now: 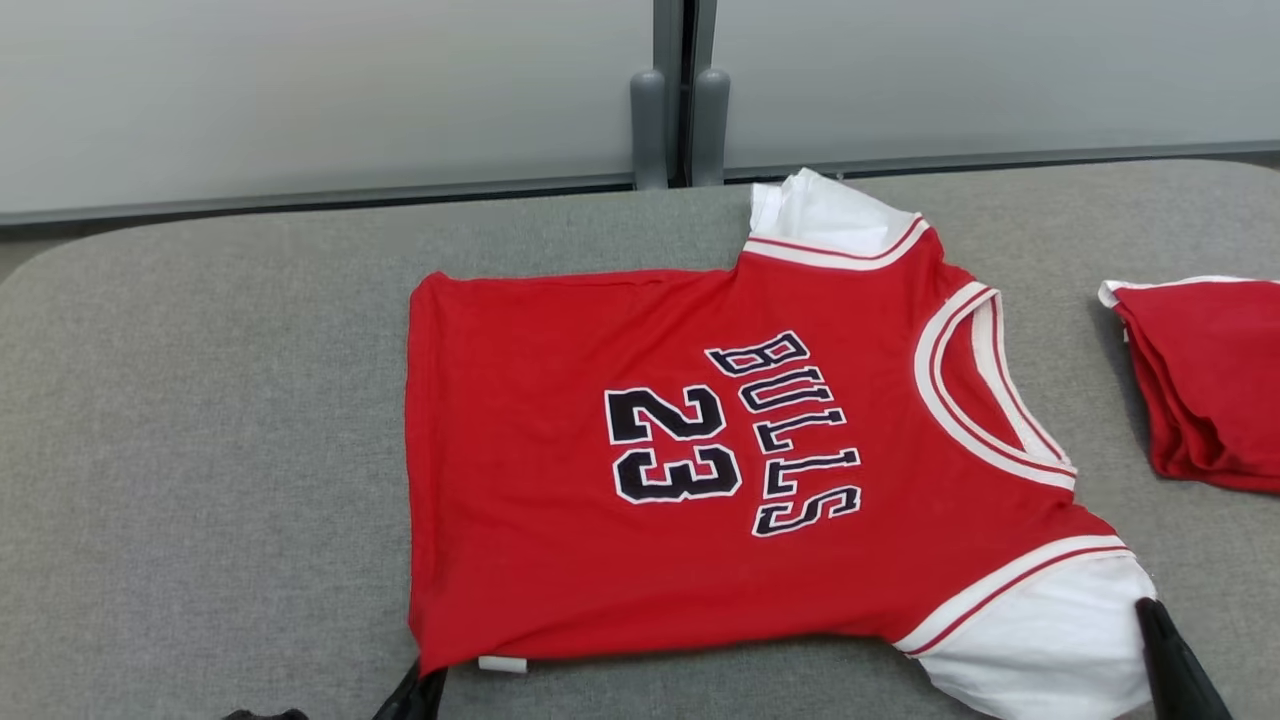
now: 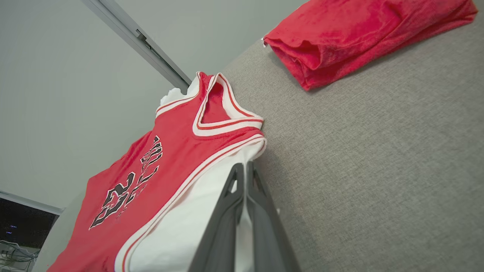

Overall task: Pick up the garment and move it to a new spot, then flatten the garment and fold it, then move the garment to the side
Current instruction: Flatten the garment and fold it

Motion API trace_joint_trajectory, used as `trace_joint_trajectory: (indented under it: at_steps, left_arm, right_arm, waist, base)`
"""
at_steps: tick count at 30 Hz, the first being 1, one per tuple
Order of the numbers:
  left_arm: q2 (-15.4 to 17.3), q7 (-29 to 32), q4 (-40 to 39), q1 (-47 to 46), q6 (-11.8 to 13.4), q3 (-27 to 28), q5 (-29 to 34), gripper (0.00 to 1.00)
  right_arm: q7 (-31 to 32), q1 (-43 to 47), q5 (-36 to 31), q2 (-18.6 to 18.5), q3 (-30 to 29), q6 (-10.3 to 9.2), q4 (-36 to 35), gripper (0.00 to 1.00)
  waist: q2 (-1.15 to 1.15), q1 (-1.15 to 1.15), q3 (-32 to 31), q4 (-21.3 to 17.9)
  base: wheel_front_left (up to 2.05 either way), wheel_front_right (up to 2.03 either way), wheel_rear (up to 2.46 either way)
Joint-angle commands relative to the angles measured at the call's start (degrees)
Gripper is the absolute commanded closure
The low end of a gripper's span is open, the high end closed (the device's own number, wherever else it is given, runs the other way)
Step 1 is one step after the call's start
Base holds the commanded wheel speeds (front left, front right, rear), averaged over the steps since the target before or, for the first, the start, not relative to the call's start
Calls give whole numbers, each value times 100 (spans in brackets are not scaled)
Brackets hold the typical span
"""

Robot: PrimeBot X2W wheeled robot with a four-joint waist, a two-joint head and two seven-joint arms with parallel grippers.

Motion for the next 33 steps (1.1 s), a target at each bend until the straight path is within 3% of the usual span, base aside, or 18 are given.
trace_joint_trajectory:
  at_steps: [1, 6, 15, 24, 30, 31, 32, 33]
  left_arm:
    - [43, 76, -60, -41, -16, 0, -42, 100]
    - [126, 382, -157, -435, -84, -24, -63, 100]
    - [405, 1030, -246, -1360, -465, -12, -235, 100]
    - [316, 1904, 791, -2413, -897, -295, -563, 100]
    - [222, 2093, 1384, -2798, -1075, -412, -614, 100]
    - [202, 2096, 1470, -2863, -1097, -426, -606, 96]
    - [162, 2096, 1566, -2927, -1100, -406, -633, 79]
    - [127, 2075, 1652, -2988, -1097, -378, -665, 55]
  right_arm:
    - [65, -150, 38, -7, 34, -1, -6, 100]
    - [242, -648, -100, -12, 160, -1, 172, 100]
    - [910, -1871, -689, -10, 17, -1, 230, 100]
    - [1369, -2855, -1194, -15, -33, -1, 1330, 100]
    - [1434, -3342, -1507, -40, 11, -1, 1934, 100]
    - [1412, -3434, -1571, -70, 17, -1, 2029, 100]
    - [1410, -3520, -1626, -68, 24, -1, 2134, 100]
    - [1400, -3600, -1666, -73, 29, -1, 2232, 78]
  waist:
    - [0, 0, 102, 30]
    - [0, 0, 365, 80]
    - [0, 0, 579, 165]
    - [0, 0, 497, 259]
    - [0, 0, 501, 225]
    - [0, 0, 508, 223]
    - [0, 0, 514, 223]
    - [0, 0, 525, 222]
  base:
    - [0, 0, 0]
    - [0, 0, 0]
    - [0, 0, 0]
    - [0, 0, 0]
    - [0, 0, 0]
    - [0, 0, 0]
    - [0, 0, 0]
    - [0, 0, 0]
